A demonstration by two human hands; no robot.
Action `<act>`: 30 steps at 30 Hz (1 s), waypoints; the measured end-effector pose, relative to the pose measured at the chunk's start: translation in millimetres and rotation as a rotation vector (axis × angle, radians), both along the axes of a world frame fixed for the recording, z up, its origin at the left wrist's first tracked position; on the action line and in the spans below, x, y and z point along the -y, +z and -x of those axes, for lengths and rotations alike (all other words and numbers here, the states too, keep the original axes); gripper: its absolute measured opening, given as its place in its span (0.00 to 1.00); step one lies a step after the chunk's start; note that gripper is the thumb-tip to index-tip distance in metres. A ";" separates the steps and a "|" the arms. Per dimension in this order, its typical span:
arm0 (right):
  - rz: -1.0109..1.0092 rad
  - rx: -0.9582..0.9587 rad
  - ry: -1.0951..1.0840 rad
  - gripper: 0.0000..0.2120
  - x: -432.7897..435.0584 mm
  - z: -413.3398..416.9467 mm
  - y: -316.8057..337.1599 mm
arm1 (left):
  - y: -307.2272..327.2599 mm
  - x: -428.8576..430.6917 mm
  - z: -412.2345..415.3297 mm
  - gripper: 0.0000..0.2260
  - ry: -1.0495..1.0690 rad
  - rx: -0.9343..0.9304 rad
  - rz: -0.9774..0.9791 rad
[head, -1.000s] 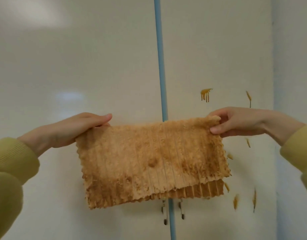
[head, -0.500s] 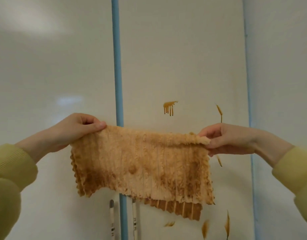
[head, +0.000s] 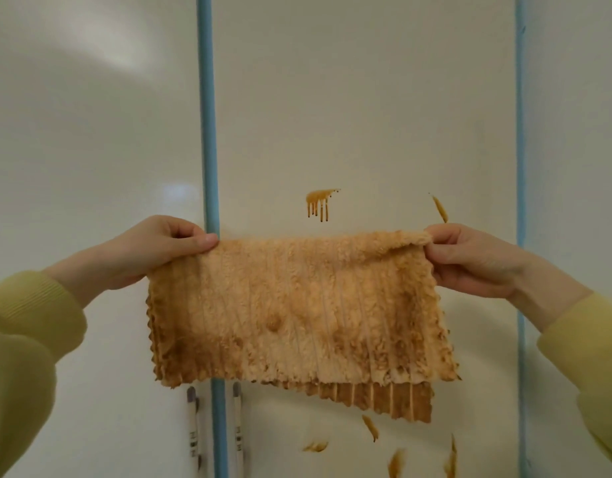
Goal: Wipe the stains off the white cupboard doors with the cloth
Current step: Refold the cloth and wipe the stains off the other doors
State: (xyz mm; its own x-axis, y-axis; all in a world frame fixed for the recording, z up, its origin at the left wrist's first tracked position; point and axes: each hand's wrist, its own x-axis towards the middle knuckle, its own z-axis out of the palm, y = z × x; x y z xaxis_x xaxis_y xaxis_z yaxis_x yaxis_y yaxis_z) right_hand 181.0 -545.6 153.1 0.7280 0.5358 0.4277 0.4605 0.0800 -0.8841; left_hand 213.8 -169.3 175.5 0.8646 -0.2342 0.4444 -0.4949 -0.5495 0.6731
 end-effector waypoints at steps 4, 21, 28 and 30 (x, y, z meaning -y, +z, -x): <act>0.107 -0.016 -0.043 0.18 4.0 -5.6 0.9 | 2.3 -2.6 0.7 0.37 0.000 -0.009 -0.015; 0.017 -0.050 -0.522 0.05 9.8 -13.2 22.4 | 24.5 12.3 -5.5 0.23 -0.087 0.034 0.002; -0.081 -0.186 -0.644 0.07 30.9 -16.9 17.7 | 30.1 22.4 -7.9 0.26 -0.318 -0.062 -0.126; -0.088 -0.192 -0.697 0.06 39.2 -15.7 20.2 | 30.2 30.7 -10.6 0.11 -0.320 -0.050 -0.130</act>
